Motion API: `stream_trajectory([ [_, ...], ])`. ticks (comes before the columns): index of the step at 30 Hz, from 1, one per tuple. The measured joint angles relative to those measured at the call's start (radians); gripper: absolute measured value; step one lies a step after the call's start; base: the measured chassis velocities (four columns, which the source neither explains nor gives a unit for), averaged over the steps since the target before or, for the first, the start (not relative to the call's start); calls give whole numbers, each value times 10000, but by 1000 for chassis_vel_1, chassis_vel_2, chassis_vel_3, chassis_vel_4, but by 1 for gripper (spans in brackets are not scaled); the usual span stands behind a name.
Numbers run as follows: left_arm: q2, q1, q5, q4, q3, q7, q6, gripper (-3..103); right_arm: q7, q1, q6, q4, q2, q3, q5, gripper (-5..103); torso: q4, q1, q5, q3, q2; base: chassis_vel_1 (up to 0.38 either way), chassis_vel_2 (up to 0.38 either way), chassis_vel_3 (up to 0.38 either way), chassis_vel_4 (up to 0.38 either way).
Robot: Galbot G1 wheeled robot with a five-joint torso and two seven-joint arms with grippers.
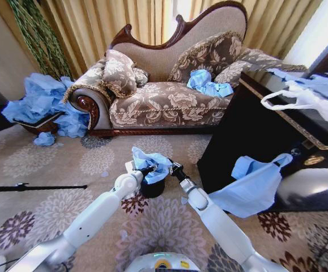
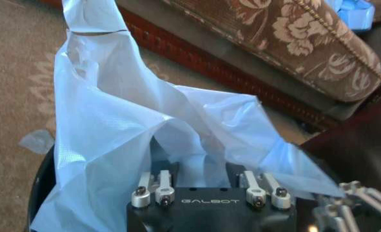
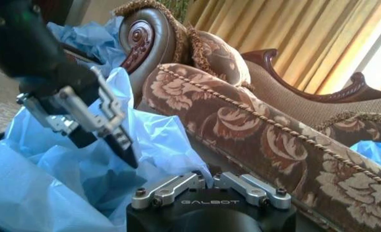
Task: Place a garbage bag over the trash bin.
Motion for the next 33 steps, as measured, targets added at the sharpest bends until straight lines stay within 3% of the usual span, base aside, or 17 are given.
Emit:
stream_trajectory([
  [4, 46, 13, 258, 101, 43, -56, 10, 44, -1, 33, 23, 5, -17, 27, 27, 0, 2, 0, 1, 0, 0, 0, 0, 0, 0],
  [7, 30, 21, 327, 212, 42, -92, -66, 34, -2, 59, 40, -30, -6, 35, 37, 0, 3, 0, -1, 0, 0, 0, 0, 0, 0],
  [11, 0, 13, 273, 347, -15, 164, -203, 14, 0, 81, 43, -59, 9, 29, 44, 0, 1, -1, 0, 0, 0, 0, 0, 0, 0],
  [13, 4, 13, 231, 347, -21, 247, -233, 14, 6, 84, 44, -61, 8, 24, 46, 0, 1, -1, -1, 0, 0, 0, 0, 0, 0],
  [16, 85, 22, 192, 298, -36, 530, -339, 1, 26, 102, 44, -96, 11, 24, 46, 0, 0, -1, -1, 0, 0, 0, 0, 0, 0],
  [21, 308, 176, 180, 82, -130, 956, -480, 0, 162, 125, 34, -131, 50, 11, 92, 0, 0, -1, -1, 0, 0, 0, 0, 0, 0],
  [25, 724, 519, 5, -253, -426, 1526, -556, 0, 831, 164, -160, -169, 146, -194, 383, 0, 3, 0, -1, 0, 0, 0, 0, 0, 0],
  [33, 1656, 1282, -897, -1273, -1114, 3026, -895, 0, 1172, 256, -508, -129, 198, -202, 864, 0, 1, -1, -2, 0, 0, 0, 0, 0, 0],
])
